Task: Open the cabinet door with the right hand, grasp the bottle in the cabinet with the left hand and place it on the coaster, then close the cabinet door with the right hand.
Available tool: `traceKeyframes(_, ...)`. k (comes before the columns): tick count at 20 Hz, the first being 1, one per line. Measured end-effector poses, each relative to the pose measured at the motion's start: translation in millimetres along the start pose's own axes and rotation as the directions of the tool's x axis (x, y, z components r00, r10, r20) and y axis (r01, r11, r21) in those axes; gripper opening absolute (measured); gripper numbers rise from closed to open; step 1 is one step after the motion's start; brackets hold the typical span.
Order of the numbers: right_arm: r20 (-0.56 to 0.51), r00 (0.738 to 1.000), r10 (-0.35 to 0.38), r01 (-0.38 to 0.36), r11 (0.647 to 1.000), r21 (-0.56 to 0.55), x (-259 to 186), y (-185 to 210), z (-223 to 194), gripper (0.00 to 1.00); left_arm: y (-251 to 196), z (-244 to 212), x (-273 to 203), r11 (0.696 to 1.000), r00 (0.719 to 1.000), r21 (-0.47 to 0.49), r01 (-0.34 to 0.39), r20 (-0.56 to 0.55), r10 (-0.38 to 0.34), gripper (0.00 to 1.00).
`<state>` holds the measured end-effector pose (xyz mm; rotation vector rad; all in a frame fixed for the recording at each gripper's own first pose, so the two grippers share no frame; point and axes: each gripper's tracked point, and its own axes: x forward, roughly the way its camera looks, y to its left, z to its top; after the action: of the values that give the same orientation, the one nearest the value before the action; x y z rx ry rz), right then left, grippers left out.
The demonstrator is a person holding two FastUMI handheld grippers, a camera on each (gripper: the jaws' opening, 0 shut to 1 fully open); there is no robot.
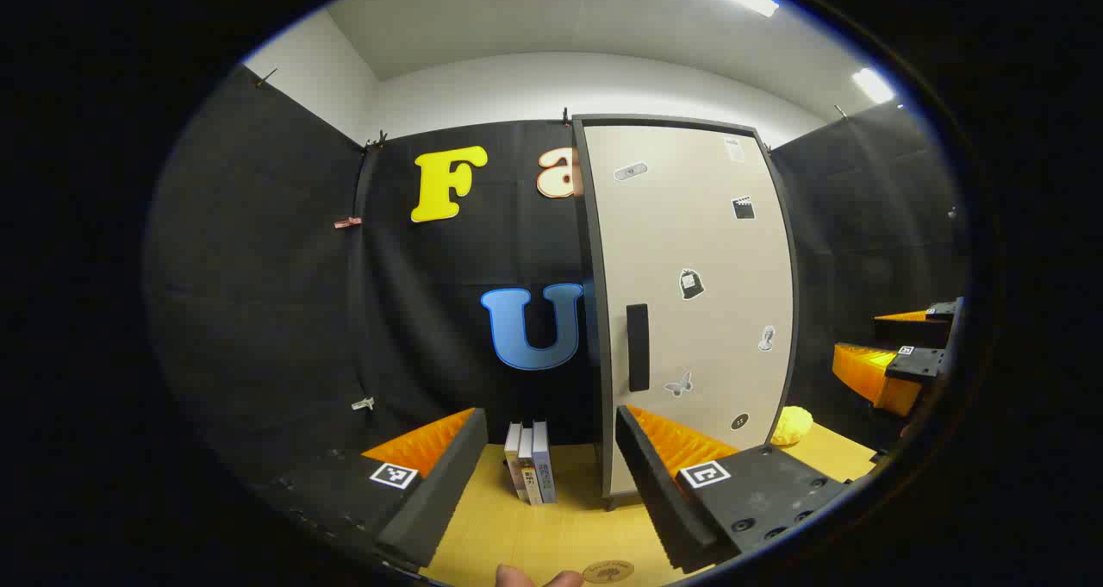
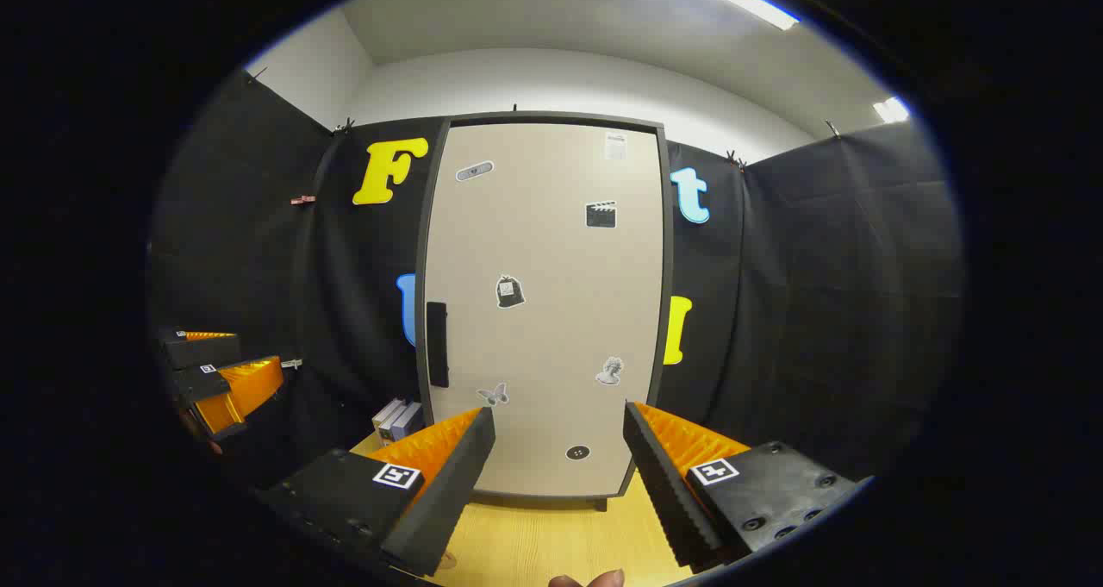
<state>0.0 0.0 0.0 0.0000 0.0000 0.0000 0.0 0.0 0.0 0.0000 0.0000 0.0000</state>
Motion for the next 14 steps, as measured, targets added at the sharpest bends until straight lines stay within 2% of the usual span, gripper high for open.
traceKeyframes(14,0.009,1.0,0.002,-0.002,0.999,0.033,-5.8,0.0,-6.5,0.98,-1.6,-1.3,-0.6,1.0,1.0,-0.006,0.008,0.017,-0.008,0.95)
